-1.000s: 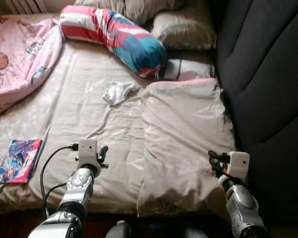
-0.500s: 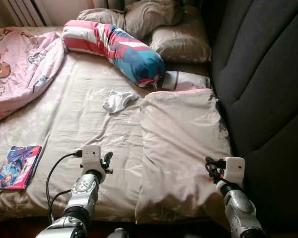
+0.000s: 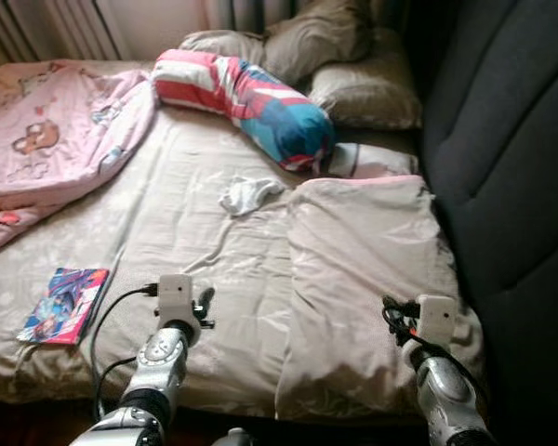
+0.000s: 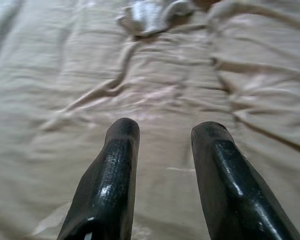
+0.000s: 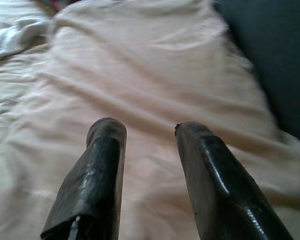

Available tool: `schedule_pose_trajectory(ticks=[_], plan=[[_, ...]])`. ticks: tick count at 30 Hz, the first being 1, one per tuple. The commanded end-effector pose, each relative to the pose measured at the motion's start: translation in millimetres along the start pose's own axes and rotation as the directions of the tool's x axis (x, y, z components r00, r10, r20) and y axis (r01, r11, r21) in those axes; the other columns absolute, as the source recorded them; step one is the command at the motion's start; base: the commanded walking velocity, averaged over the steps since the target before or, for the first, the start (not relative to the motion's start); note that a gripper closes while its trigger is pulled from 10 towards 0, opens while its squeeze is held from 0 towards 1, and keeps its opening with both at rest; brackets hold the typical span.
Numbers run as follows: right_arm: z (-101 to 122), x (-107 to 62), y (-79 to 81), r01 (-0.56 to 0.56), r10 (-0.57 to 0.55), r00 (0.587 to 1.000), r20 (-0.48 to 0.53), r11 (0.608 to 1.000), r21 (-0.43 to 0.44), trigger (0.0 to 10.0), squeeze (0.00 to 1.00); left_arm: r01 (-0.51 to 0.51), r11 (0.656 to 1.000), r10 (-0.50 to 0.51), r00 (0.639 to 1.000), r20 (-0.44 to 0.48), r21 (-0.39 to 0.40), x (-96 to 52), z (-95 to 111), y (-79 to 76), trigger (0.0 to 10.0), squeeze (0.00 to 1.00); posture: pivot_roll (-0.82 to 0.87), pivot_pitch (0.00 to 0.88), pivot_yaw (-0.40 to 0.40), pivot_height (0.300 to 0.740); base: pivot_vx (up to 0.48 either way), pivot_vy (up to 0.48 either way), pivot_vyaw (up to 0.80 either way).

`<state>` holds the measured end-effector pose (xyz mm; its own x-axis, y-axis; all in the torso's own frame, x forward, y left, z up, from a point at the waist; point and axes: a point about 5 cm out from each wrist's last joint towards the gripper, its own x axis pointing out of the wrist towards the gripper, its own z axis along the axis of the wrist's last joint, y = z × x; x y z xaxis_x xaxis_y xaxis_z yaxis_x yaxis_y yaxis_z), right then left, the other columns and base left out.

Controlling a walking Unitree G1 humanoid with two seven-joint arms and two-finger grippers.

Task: Clean up the room

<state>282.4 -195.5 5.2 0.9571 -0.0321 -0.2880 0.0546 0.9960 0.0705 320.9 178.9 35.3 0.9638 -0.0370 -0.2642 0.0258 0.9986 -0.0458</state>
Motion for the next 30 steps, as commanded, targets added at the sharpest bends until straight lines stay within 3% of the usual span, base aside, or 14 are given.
schedule_pose_trajectory(ticks=[1,7,30], plan=[[-3.7,-1.3,1.3,0.005,-0.005,1.0,-0.012,1.0,0.01,10.0,0.0,-0.001,1.0,0.002,0.999,-0.034,0.008,-3.0,-7.4,3.2,10.0,0.0,-0.11,0.141,0.03,0.74,0.0,0.0,0.0],[-4.4,-1.4,1.8,0.007,-0.007,1.0,-0.014,1.0,0.015,10.0,0.0,0.014,1.0,-0.014,0.999,-0.035,0.001,-2.2,-6.9,0.2,10.0,0.0,-0.1,0.138,0.031,0.74,0.0,0.0,0.0],[-5.9,-1.4,3.8,0.016,-0.015,1.0,-0.02,1.0,0.023,10.0,0.0,0.024,1.0,-0.023,0.999,-0.025,0.01,-0.1,-2.0,0.3,10.0,0.0,-0.09,0.166,0.039,0.74,0.0,0.465,0.0]])
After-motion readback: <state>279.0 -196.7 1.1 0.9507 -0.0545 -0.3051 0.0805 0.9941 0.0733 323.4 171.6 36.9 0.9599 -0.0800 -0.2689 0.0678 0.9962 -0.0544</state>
